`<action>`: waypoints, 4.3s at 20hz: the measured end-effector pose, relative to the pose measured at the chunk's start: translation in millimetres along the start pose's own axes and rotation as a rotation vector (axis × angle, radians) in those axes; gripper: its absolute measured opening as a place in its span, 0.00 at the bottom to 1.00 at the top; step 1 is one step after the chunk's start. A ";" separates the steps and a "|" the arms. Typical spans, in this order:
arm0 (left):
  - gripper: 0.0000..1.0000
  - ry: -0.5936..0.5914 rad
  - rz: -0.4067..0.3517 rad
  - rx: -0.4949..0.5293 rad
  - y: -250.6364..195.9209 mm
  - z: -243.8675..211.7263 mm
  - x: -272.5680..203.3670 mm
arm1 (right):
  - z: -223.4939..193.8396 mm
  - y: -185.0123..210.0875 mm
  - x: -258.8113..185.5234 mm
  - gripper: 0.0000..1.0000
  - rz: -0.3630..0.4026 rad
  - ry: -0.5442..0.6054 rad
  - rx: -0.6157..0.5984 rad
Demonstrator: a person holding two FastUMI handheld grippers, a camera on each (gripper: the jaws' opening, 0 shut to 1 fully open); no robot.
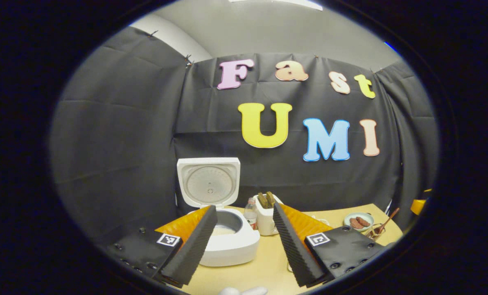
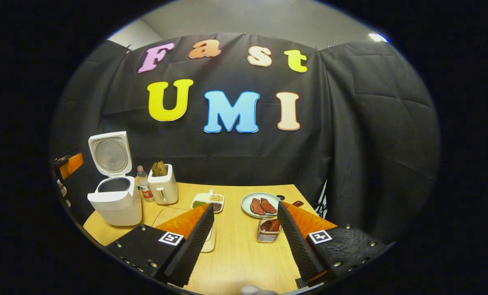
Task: Close the left gripper, press the button to open the rice cooker; take a wooden spoon from the chopstick holder with the right hand, scoop a spoonful of rice and pour it into the rice cooker, then put the wooden spoon back into the chopstick holder.
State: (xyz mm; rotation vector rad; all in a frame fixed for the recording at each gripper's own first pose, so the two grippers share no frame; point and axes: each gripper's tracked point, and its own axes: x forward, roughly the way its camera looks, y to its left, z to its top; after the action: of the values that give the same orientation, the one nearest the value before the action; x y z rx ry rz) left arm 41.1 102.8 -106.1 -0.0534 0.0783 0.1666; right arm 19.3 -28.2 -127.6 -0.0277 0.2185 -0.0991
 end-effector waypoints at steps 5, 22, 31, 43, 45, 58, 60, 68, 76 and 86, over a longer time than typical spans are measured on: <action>0.95 -0.095 -0.034 0.031 -28.4 28.9 -35.9 | -43.5 -23.1 27.4 0.95 -0.006 0.026 0.031; 0.99 -0.135 -0.039 0.114 -106.3 62.9 -47.0 | -155.6 -101.9 218.3 0.96 -0.104 0.203 0.178; 0.99 -0.068 0.026 0.101 -103.4 45.7 -33.2 | -159.0 -116.6 276.3 0.96 -0.104 0.210 0.275; 0.99 -0.052 0.041 0.119 -126.3 44.8 -26.3 | -149.6 -117.8 290.5 0.19 -0.067 0.238 0.345; 1.00 -0.051 0.049 0.120 -129.2 45.6 -26.7 | -149.8 -114.7 291.2 0.19 -0.050 0.242 0.335; 0.96 -0.050 0.044 0.118 -83.7 31.7 -23.5 | -57.3 -103.6 259.8 0.13 -0.055 0.113 0.241; 0.97 -0.053 0.044 0.106 -68.7 32.1 -23.4 | -22.7 -93.4 247.4 0.13 -0.049 0.070 0.241; 1.00 -0.062 0.045 0.094 -8.0 26.1 -25.5 | 76.3 5.8 191.6 0.13 0.051 -0.044 0.177; 1.00 -0.064 0.036 0.096 32.6 19.1 -25.9 | 41.2 128.1 176.6 0.13 0.187 0.020 0.134; 0.98 -0.049 0.066 0.152 57.4 6.3 -25.1 | -60.9 196.5 209.6 0.13 0.186 0.062 -0.230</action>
State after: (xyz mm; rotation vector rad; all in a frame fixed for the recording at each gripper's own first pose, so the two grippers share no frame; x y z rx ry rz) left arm 7.3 155.6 -100.4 0.1054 0.0433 0.2273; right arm 228.3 145.1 -239.6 -0.2333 0.2922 0.1106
